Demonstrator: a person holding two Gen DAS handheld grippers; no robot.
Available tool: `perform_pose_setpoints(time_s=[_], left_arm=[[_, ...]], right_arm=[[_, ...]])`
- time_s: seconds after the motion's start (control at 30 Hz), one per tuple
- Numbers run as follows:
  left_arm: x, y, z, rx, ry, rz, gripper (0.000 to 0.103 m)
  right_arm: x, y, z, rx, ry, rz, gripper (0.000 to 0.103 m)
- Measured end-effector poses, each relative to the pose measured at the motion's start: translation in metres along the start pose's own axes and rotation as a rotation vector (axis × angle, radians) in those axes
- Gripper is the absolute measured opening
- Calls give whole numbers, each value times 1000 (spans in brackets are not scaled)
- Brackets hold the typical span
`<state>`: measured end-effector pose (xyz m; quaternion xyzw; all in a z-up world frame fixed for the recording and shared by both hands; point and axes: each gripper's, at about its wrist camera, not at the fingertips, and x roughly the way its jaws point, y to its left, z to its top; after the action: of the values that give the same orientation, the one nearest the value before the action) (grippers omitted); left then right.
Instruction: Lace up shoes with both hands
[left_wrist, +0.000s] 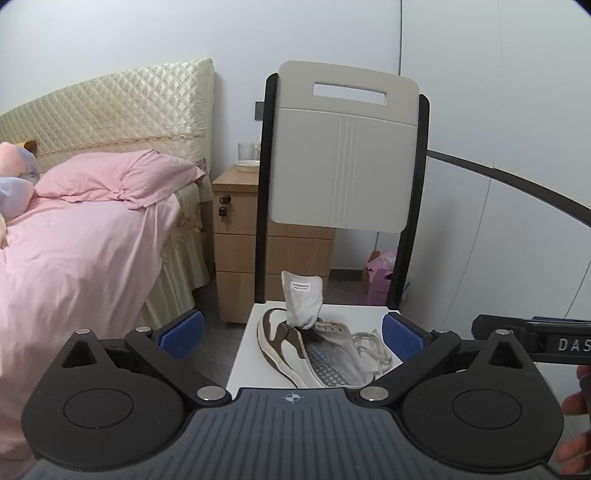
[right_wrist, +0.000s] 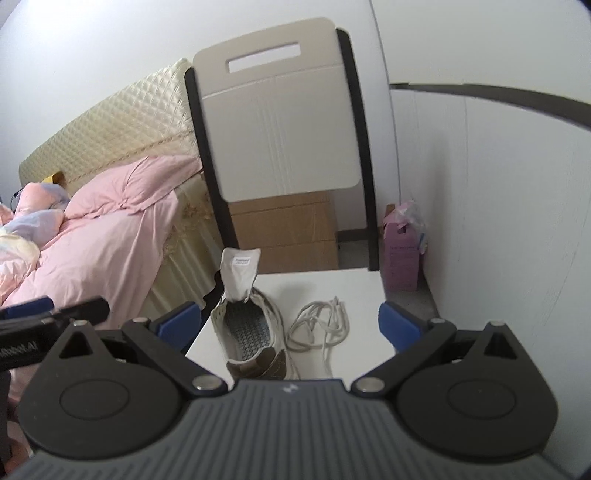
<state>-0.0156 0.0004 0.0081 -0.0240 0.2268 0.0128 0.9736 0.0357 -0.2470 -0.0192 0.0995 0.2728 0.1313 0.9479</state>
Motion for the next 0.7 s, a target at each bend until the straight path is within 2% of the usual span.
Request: perform_pose_setpoints(time_s=[0.07, 0.23, 0.37, 0.7], left_arm=[[1, -2, 1, 4, 15, -1, 103], [7, -3, -7, 19, 81, -32, 103], [7, 3, -10, 14, 100, -57, 103], [5, 21, -3, -20, 103, 6, 103]], right_arm=[[3, 0, 2, 24, 8, 12, 103], [2, 8, 0, -44, -11, 2, 103], [2, 7, 0, -21, 7, 18, 103], [0, 16, -4, -4, 11, 46, 103]])
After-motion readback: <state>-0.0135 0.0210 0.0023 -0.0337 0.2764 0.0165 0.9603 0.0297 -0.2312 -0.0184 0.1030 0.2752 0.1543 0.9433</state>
